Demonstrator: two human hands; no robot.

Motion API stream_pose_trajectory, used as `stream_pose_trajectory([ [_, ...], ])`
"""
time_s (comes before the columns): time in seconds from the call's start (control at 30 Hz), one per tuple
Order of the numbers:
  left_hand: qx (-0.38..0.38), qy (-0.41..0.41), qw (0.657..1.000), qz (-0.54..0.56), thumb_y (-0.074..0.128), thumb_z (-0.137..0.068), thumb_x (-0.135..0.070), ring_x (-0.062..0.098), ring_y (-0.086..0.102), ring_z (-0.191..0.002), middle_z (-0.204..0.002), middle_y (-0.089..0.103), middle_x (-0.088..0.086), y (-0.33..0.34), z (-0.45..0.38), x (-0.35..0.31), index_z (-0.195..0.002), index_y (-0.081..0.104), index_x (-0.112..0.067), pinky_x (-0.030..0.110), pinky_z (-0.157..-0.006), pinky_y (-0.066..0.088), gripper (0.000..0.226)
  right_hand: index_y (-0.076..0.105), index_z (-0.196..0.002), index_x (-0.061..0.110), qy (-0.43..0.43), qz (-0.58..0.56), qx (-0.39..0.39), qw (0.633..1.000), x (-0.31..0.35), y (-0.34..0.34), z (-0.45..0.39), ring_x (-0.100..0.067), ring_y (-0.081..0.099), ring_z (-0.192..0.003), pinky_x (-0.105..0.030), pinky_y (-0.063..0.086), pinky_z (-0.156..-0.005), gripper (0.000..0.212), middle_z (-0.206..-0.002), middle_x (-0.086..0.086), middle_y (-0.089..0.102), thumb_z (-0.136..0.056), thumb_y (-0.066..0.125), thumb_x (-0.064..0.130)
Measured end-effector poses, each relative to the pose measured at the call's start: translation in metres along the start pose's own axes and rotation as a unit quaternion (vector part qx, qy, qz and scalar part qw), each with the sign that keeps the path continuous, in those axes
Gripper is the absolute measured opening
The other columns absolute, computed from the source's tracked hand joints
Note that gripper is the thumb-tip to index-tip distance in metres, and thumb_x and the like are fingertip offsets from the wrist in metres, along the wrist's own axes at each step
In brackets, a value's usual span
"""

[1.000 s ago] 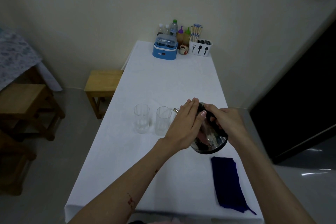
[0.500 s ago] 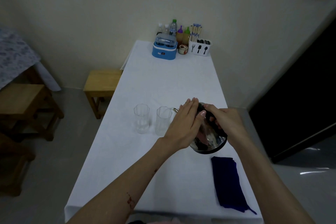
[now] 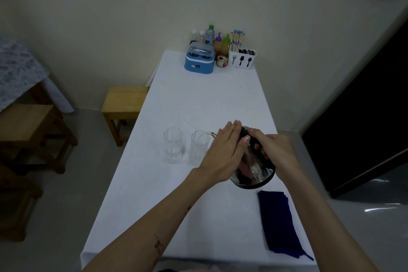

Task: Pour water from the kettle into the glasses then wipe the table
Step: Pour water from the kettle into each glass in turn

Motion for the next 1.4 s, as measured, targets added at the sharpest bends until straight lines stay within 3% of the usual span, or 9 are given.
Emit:
stream_pose_trajectory([
  [0.33,0.003,0.008,1.000,-0.009,0.021,-0.104,-0.043,0.008,-0.001,-0.150,-0.163,0.013,-0.001,-0.005,0.003,0.000,-0.155,0.014,-0.012,0.032,-0.123,0.000,0.060,0.075,-0.063,0.014,0.027,-0.019,-0.003,0.999,-0.004,0.006,0.006,-0.024,0.069,-0.074,-0.044,0.058,-0.079,0.051,-0.064,0.001,0.072,-0.067,0.073,0.065],
  [0.57,0.001,0.016,1.000,-0.022,0.021,-0.104,-0.044,0.008,-0.003,-0.150,-0.164,0.012,-0.001,-0.006,0.002,0.003,-0.155,0.014,-0.012,0.033,-0.123,0.000,0.060,0.076,-0.065,0.012,0.039,-0.062,-0.008,0.997,-0.007,0.010,0.013,-0.024,0.069,-0.075,-0.042,0.058,-0.077,0.055,-0.067,-0.001,0.073,-0.059,0.074,0.066],
  [0.77,0.001,0.044,0.998,-0.054,0.023,-0.104,-0.043,0.008,-0.006,-0.150,-0.164,0.008,-0.001,-0.003,-0.003,-0.004,-0.155,0.016,-0.012,0.033,-0.123,-0.002,0.060,0.069,-0.066,0.010,0.070,-0.141,0.007,0.987,-0.018,0.007,0.020,-0.014,0.051,-0.053,-0.028,0.040,-0.055,0.043,-0.053,0.004,0.057,-0.073,0.077,0.053],
  [0.97,0.004,0.090,0.991,-0.099,0.021,-0.104,-0.044,0.009,-0.007,-0.150,-0.164,0.008,0.001,0.005,-0.010,-0.023,-0.155,0.016,-0.010,0.033,-0.122,-0.004,0.061,0.072,-0.080,0.012,0.060,-0.209,0.002,0.976,-0.028,-0.006,0.018,-0.014,0.045,-0.059,-0.029,0.037,-0.060,0.035,-0.059,0.001,0.054,-0.078,0.075,0.047],
  [1.17,0.015,0.072,0.995,-0.064,0.022,-0.104,-0.044,0.009,-0.006,-0.150,-0.164,0.007,-0.001,0.019,-0.017,-0.036,-0.155,0.013,-0.012,0.033,-0.122,-0.003,0.061,0.076,-0.080,0.008,0.043,-0.144,-0.018,0.989,-0.022,-0.034,0.010,-0.016,0.051,-0.062,-0.030,0.039,-0.058,0.047,-0.065,-0.002,0.060,-0.070,0.077,0.053],
  [1.4,0.039,0.026,0.998,-0.035,0.021,-0.104,-0.045,0.012,-0.008,-0.150,-0.165,0.004,0.001,0.040,-0.019,-0.031,-0.156,0.007,-0.012,0.037,-0.123,-0.002,0.062,0.075,-0.074,0.000,0.022,-0.043,-0.040,0.998,-0.015,-0.050,0.005,-0.024,0.065,-0.066,-0.036,0.050,-0.070,0.051,-0.064,-0.007,0.070,-0.074,0.081,0.050],
])
Point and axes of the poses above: each hand's wrist, its own z-axis away from the middle knuckle, its own y-axis out of the palm, x = y × z, the point moved 4 cm from there along -z, towards the middle knuckle
